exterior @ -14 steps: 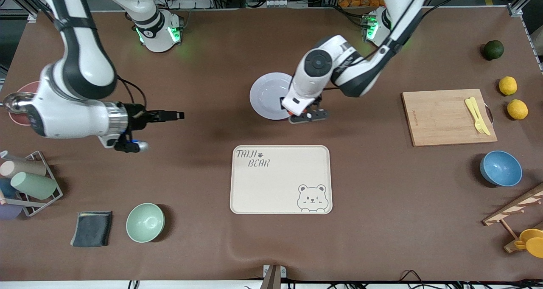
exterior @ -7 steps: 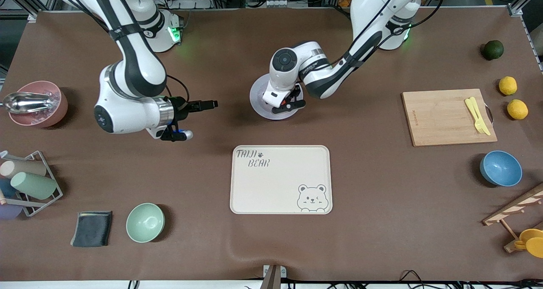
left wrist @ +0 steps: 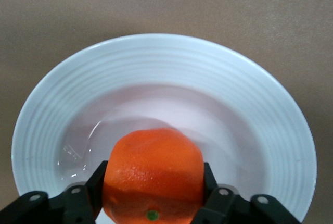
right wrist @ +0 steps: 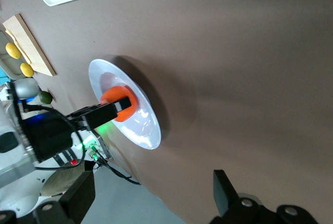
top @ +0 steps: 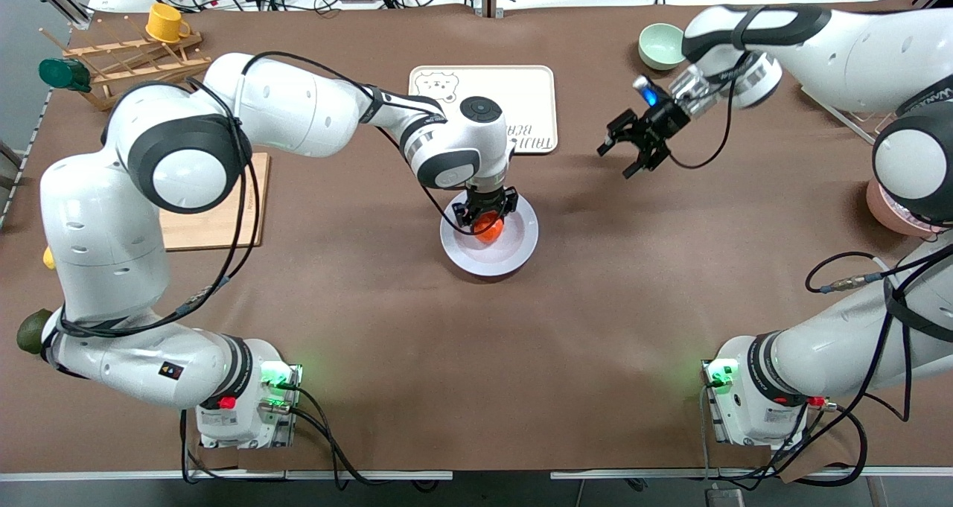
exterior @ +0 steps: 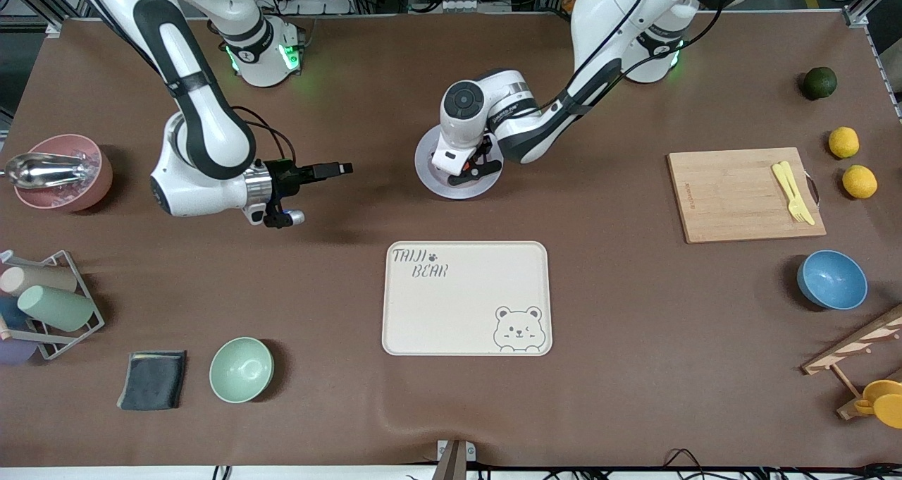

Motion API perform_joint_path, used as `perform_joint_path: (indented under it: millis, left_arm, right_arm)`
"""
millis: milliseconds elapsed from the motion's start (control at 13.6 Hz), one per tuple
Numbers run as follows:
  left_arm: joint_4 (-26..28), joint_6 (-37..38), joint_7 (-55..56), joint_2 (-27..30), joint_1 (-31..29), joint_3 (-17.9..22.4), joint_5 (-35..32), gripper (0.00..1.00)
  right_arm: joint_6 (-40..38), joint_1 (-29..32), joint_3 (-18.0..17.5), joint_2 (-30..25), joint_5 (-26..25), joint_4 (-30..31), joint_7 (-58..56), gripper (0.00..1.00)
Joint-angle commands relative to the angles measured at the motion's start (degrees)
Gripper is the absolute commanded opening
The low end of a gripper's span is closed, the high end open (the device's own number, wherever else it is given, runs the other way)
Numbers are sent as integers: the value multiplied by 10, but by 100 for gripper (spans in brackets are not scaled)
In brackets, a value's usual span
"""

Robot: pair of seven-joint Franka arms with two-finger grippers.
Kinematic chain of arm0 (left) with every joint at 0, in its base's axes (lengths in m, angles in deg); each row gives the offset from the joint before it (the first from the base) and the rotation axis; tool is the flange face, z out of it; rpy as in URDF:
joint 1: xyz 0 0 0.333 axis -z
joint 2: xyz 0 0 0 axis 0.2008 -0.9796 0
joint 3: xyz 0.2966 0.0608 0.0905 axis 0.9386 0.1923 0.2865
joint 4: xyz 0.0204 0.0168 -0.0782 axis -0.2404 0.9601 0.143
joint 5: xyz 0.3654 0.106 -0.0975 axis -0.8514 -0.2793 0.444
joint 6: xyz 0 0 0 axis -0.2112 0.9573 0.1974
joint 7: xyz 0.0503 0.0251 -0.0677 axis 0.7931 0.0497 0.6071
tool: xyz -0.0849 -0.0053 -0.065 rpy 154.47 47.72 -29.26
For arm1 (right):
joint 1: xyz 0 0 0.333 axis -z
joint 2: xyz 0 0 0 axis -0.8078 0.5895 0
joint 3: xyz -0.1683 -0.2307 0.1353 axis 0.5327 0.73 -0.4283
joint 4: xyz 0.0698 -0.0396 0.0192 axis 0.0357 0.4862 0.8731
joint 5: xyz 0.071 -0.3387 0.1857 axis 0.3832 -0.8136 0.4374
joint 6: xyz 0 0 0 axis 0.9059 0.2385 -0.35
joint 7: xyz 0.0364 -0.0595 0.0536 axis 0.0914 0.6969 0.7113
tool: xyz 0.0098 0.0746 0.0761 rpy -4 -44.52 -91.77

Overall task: Place orange and plate with both arms
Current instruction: 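Carry the orange to the white plate and release it with the left gripper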

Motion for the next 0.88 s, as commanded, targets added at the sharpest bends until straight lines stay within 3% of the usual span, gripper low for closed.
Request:
perform_joint_path:
  millis: [0, 221, 515, 662, 809]
  left_arm:
    - [-12, -6, 20, -2, 0, 2, -9, 100]
    - [-16, 1, 25, 59, -27, 2, -8, 100]
    - [-21, 29, 12, 187, -125, 0, -15, 100]
    - [-47, 38, 2, 217, -174, 0, -15, 100]
    - [-96, 95, -36, 227, -198, 1, -14, 100]
  right_arm:
    - [29, -39, -4, -21, 36, 37, -10, 100]
    - [73, -87, -4, -21, 91, 59, -11, 100]
    - [167, -173, -4, -6, 173, 73, -26, 100]
    - [175, -193, -4, 7, 215, 70, -37, 100]
    - [197, -213, -4, 30, 268, 71, -83, 100]
